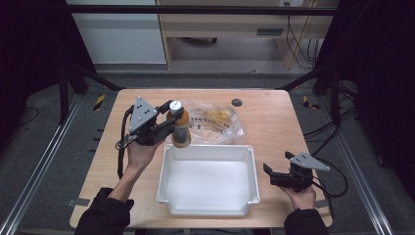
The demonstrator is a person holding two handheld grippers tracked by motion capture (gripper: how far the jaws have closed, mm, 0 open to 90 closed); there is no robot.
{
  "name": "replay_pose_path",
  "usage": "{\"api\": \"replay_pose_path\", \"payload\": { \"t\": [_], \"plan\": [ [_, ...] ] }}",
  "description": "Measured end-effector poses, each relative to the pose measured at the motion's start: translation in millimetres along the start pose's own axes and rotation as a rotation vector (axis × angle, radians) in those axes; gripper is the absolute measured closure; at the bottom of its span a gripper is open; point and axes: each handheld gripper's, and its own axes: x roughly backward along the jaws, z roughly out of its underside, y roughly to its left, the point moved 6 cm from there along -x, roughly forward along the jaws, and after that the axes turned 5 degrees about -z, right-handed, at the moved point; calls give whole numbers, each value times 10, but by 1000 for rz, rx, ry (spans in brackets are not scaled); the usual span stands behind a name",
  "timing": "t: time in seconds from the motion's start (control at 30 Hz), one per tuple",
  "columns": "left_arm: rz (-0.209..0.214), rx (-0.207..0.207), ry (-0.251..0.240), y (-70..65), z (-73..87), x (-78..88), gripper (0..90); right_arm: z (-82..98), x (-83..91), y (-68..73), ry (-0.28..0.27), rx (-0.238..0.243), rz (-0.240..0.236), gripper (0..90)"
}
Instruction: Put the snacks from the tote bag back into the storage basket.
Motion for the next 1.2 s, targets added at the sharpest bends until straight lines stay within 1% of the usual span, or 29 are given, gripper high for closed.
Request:
{"api": "replay_pose_path", "payload": {
  "t": [0.1,0.13,0.17,0.37,0.6,0.7,0.87,0.93,0.97,1.0,1.03,1.07,1.1,1.2],
  "plan": [
    [11,7,3,-20,56,60,590,-2,5,2,-2,1,0,62],
    [11,7,3,-20,56,60,590,-1,6,1,-2,1,0,62],
    [15,5,3,-37,94,96,589,-1,6,1,-2,2,1,62],
    [33,9,5,-79,199,188,589,12,-2,17,7,4,-2,65],
    [49,-5,24,-157,330,258,590,10,6,14,4,8,0,65],
    [53,-12,20,-165,373,291,589,10,6,14,5,8,0,65],
    [66,-19,36,-226,489,347,589,11,12,15,5,7,2,65],
    [68,-19,39,-232,504,353,590,11,12,15,5,8,2,65],
    [74,-5,48,-246,532,364,589,11,11,16,4,10,1,65],
    [77,0,52,-257,573,377,589,13,11,17,5,9,2,65],
    [77,0,52,-257,573,377,590,13,11,16,5,10,2,65],
    [77,-4,60,-271,614,382,590,13,11,17,5,9,2,65],
    [72,-15,57,-270,627,379,589,13,11,18,6,8,2,65],
    [76,-6,72,-293,693,399,590,16,10,26,7,9,-1,65]
  ]
}}
